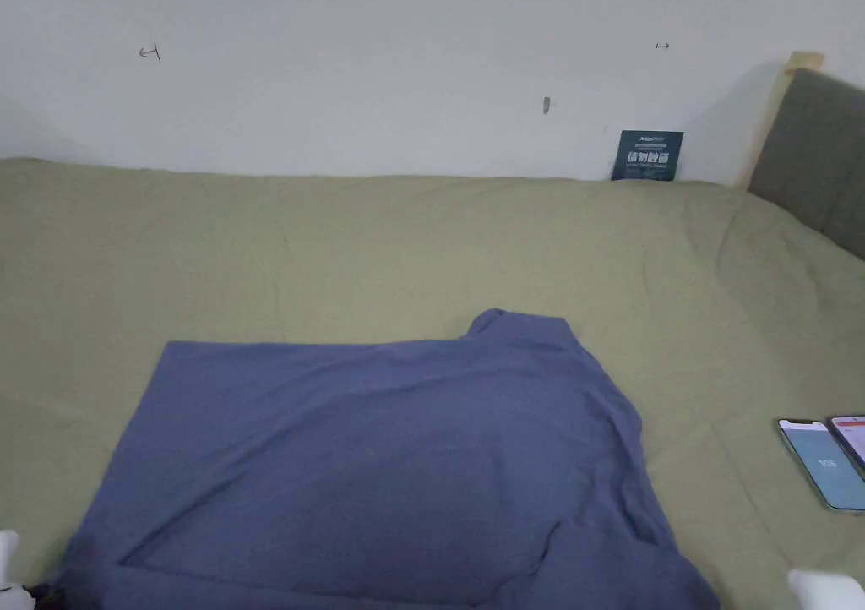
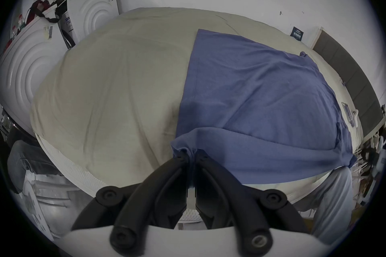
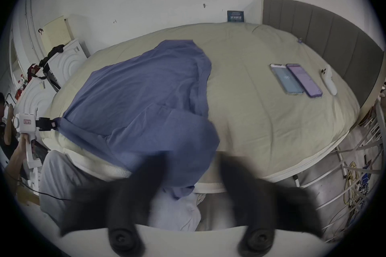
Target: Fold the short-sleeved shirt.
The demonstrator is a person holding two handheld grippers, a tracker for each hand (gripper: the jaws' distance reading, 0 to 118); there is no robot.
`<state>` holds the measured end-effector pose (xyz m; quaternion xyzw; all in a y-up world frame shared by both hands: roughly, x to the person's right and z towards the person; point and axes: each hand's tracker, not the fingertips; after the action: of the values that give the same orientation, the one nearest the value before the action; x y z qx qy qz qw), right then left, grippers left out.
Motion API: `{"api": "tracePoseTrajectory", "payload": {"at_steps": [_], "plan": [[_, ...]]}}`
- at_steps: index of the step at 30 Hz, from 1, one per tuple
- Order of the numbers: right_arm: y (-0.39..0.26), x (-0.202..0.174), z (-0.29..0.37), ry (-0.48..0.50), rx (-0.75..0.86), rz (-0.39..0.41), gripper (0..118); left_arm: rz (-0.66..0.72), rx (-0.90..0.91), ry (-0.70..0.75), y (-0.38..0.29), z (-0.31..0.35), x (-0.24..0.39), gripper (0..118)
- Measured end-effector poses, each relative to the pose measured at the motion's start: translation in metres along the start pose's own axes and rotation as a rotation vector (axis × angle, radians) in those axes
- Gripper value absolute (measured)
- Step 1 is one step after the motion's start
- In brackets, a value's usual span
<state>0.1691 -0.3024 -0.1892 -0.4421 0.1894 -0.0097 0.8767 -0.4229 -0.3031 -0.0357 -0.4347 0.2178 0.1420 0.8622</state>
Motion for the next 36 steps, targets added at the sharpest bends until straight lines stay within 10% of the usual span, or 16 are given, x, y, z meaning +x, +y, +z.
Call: {"api": "tracePoseTrajectory", "payload": {"at_steps": [5, 12, 36], "plan": [[-0.007, -0.001, -0.009, -0.012, -0.038, 0.034, 108, 0.031, 0.001, -0.012, 0.003, 0.004, 0.0, 4], [-0.005, 0.001, -0.033, -0.015, -0.072, 0.019, 7, 0.01, 0.005, 0.002, 0.003, 0.006, 0.004, 4], [0.187, -0.041, -0.064, -0.044, 0.107, 0.185, 7, -0.028, 0.088, -0.062, 0.105, -0.018, 0.005, 4]]}}
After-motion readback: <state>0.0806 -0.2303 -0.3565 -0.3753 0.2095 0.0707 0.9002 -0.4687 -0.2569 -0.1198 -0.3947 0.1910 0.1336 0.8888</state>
